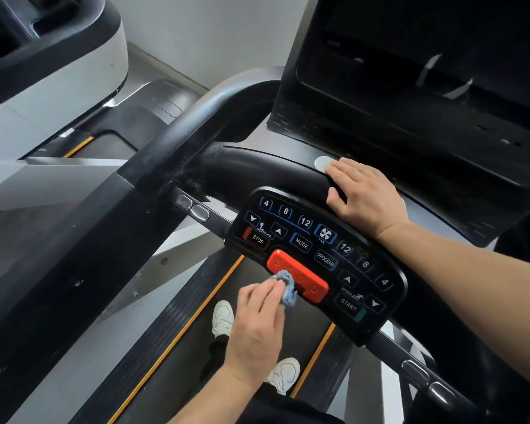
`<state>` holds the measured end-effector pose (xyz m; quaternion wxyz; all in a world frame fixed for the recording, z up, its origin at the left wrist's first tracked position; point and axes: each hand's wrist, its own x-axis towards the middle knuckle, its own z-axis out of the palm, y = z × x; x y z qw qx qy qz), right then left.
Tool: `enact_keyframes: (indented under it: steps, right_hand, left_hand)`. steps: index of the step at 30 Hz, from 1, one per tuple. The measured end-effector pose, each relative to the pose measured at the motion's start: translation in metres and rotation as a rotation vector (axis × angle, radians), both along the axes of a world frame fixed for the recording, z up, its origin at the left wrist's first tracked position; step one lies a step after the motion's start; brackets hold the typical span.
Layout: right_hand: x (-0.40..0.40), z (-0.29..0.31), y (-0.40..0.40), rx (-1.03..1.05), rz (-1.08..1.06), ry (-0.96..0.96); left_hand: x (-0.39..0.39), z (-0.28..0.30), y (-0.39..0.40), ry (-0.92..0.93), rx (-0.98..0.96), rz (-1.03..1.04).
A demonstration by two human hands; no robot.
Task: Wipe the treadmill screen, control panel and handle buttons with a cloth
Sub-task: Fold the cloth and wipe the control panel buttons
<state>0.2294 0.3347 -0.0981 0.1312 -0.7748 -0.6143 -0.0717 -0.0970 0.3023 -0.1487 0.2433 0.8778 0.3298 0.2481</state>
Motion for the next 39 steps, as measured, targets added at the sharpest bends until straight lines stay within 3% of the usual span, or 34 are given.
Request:
enact_keyframes:
  steps: [4, 9, 16, 31, 35, 39]
  right_hand:
    - [0.000, -0.001, 0.000, 0.012, 0.005, -0.001]
    - [0.001, -0.002, 0.001, 0.018, 0.005, -0.001]
    - [0.000, -0.001, 0.000, -0.001, -0.008, 0.003]
    - [0.000, -0.003, 0.001, 0.025, 0.004, -0.020]
    - [0.001, -0.003, 0.001, 0.023, 0.004, -0.020]
    - [0.001, -0.003, 0.001, 0.020, 0.004, -0.020]
  left_hand:
    - [0.011, -0.004, -0.011, 0.023, -0.014, -0.053]
    - [-0.005, -0.001, 0.003, 0.130, 0.195, -0.153]
    - [-0.005, -0.003, 0.009, 0.174, 0.248, -0.204]
    - [-0.008, -0.008, 0.013, 0.102, 0.267, -0.260]
    - [-0.003, -0.003, 0.011, 0.079, 0.202, -0.213]
    - [-0.008, -0.002, 0.006, 0.032, 0.120, -0.331]
